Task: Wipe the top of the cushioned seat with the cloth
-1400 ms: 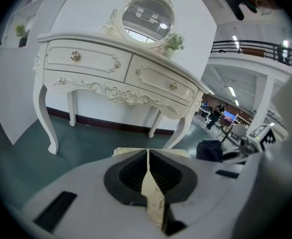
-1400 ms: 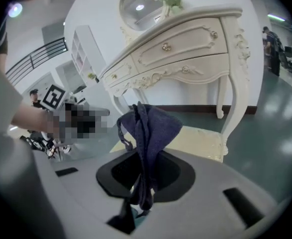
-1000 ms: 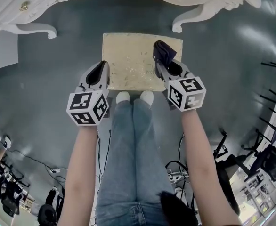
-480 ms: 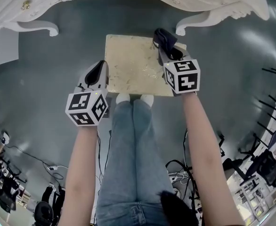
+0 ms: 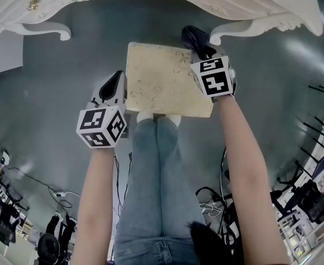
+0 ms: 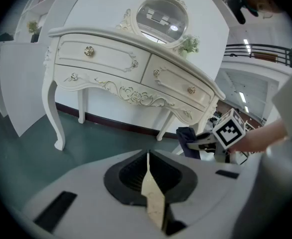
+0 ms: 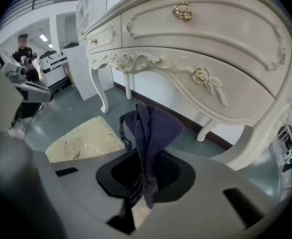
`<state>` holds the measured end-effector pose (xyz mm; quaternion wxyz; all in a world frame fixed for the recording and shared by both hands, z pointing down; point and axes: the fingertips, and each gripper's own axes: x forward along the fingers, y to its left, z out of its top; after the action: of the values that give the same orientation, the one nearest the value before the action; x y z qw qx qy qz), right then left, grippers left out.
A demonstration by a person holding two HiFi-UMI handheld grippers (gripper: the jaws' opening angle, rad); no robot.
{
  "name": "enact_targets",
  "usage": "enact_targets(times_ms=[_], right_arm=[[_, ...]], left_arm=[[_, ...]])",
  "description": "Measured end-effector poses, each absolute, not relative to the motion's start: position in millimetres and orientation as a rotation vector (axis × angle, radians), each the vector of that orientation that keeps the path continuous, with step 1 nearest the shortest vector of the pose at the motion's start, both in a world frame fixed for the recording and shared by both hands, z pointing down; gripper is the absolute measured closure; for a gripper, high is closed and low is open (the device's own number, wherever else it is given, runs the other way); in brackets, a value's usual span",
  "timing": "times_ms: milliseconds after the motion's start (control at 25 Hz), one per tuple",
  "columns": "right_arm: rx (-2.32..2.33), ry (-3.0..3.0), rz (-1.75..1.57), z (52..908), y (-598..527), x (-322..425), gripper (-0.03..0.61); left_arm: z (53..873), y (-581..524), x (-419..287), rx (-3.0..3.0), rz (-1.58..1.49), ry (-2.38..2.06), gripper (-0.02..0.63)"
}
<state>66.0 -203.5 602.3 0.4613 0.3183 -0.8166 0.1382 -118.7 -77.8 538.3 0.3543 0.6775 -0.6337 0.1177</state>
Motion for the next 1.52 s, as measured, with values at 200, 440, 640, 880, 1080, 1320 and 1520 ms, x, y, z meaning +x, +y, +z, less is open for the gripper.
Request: enact_targets(times_ms=[200, 440, 640, 880, 1080, 1320, 1520], right_arm=[[0.659, -1.968, 0.295, 621.2, -205.3, 54.0, 0.535], [0.595, -1.939, 0.343, 641.5, -198.1, 43.1, 0.535], [0.558, -1.926, 0.381, 652.1, -191.7, 35.9, 0.535], [0.420, -1.932, 0.382, 658.0, -186.1, 33.4, 0.535], [0.247, -1.935, 0.293, 655.4, -176.0, 28.9, 0.535], [0.133, -1.896, 0.185, 653.8, -164.1, 26.0, 0.535], [0.062, -1.845, 0.111, 651.9, -155.7, 26.1, 0.535]], left_arm=[[542.1, -74.0, -125.6, 1.729, 0.291, -1.648, 0.600], [545.6, -70.0, -138.7, 1.701, 0.282, -1.671, 0.600], [545.6, -69.1, -145.0, 1.692, 0.277, -1.683, 0.600], [540.2, -68.0, -141.2, 1.657, 0.289, -1.674, 0.600], [540.3, -68.5, -134.8, 1.664, 0.284, -1.666, 0.600], [540.5, -65.1, -131.5, 1.666, 0.285, -1.664, 0.600], [544.5, -61.2, -132.0, 1.692, 0.269, -1.673, 0.600]])
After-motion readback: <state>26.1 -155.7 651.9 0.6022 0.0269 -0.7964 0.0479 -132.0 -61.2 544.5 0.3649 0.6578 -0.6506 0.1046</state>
